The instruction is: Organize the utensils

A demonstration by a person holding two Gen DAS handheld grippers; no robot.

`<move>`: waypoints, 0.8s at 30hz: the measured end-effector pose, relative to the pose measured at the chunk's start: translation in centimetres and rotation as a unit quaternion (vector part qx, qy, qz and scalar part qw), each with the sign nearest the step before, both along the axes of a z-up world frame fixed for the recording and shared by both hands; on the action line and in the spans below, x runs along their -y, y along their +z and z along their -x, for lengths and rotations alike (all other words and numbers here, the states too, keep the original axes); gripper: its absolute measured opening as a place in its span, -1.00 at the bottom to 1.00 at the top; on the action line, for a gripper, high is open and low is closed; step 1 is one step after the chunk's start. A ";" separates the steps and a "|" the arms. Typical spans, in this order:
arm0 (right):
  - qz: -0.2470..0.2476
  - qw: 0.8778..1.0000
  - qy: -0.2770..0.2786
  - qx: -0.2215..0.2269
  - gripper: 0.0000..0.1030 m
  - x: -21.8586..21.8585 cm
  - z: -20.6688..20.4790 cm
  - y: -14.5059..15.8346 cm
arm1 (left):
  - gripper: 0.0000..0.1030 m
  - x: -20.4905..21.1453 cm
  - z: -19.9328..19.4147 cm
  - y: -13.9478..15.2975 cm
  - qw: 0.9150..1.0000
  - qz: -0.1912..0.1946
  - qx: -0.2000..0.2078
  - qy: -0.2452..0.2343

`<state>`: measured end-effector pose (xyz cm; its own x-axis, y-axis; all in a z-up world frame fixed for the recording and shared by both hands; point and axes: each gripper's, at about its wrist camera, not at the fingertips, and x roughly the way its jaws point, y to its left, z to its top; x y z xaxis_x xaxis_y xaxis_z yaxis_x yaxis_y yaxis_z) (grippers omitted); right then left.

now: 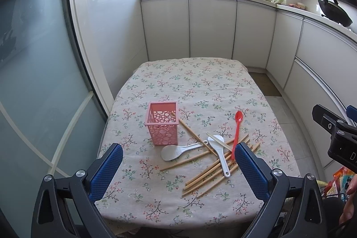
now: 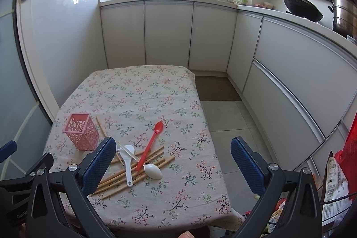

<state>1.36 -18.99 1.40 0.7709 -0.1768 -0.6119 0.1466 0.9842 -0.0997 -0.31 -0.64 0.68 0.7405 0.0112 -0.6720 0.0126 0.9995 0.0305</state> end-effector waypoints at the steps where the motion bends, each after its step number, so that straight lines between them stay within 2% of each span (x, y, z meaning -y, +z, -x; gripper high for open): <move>1: 0.000 1.000 0.000 0.000 1.00 0.0 0.0 0.0 | 0.97 0.0 0.0 0.0 1.000 0.000 0.000 0.000; 24: 0.003 1.000 -0.002 0.000 1.00 -0.2 0.0 0.0 | 0.97 0.1 0.1 0.0 1.000 -0.001 0.001 0.000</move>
